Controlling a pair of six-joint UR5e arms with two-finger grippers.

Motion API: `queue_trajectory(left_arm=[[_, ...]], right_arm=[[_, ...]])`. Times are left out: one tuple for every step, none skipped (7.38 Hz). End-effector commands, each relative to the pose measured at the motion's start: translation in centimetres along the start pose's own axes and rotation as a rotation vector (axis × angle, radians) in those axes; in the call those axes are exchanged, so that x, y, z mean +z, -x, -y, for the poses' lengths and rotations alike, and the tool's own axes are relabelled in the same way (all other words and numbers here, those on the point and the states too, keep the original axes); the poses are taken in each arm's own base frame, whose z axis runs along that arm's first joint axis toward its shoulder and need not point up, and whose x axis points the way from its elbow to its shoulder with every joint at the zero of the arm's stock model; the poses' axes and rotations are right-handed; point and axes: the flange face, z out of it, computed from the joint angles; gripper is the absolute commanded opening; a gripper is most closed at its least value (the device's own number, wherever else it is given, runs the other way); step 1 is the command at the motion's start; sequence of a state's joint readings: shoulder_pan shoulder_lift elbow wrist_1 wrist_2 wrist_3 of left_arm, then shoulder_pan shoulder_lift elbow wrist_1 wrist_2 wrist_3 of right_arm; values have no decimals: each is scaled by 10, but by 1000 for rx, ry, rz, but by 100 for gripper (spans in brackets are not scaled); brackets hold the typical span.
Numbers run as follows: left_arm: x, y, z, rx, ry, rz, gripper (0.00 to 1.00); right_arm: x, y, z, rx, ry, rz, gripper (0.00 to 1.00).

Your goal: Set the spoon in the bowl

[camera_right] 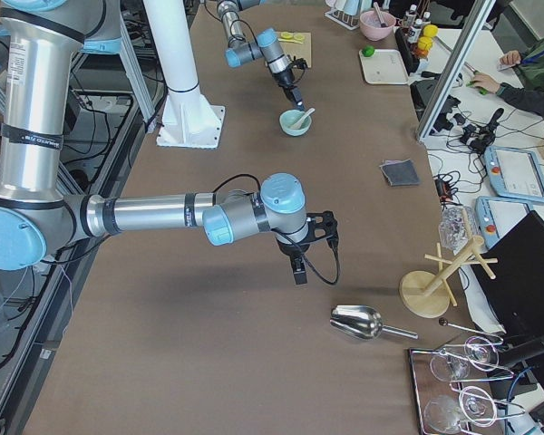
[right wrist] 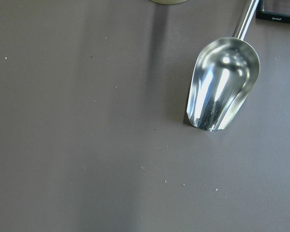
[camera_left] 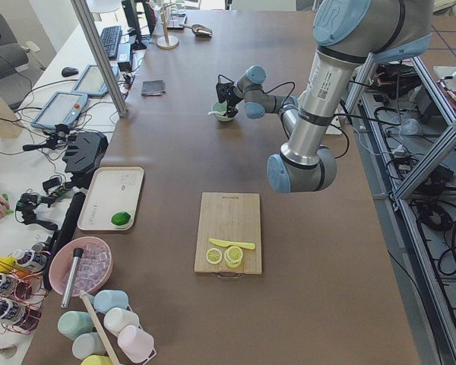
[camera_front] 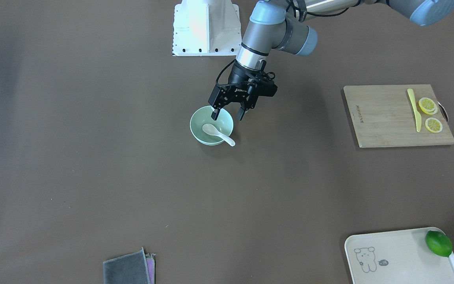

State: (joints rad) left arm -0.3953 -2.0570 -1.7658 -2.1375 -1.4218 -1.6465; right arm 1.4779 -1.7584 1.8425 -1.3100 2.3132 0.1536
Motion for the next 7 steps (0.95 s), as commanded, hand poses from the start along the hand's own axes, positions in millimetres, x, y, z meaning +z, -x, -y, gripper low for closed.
queue_trajectory(left_arm=[[-60, 68, 18, 153, 39, 35, 97], [-84, 101, 58, 216, 81, 104, 97], [-117, 134, 108, 278, 130, 175, 97], [-160, 168, 160, 333, 213, 195, 97], [-196, 200, 211, 373, 315, 178, 98], [-234, 247, 270, 307, 406, 188, 98], [-266, 279, 309, 168, 412, 249, 98]], right_arm=[[1, -1, -3, 1, 4, 2, 100], [2, -4, -7, 6, 8, -2, 100], [4, -7, -13, 12, 15, -3, 100], [7, -11, -22, 29, 28, -5, 100], [8, -13, -25, 36, 32, -9, 100], [9, -20, -32, 49, 35, -27, 100], [11, -28, -42, 60, 44, -60, 100]])
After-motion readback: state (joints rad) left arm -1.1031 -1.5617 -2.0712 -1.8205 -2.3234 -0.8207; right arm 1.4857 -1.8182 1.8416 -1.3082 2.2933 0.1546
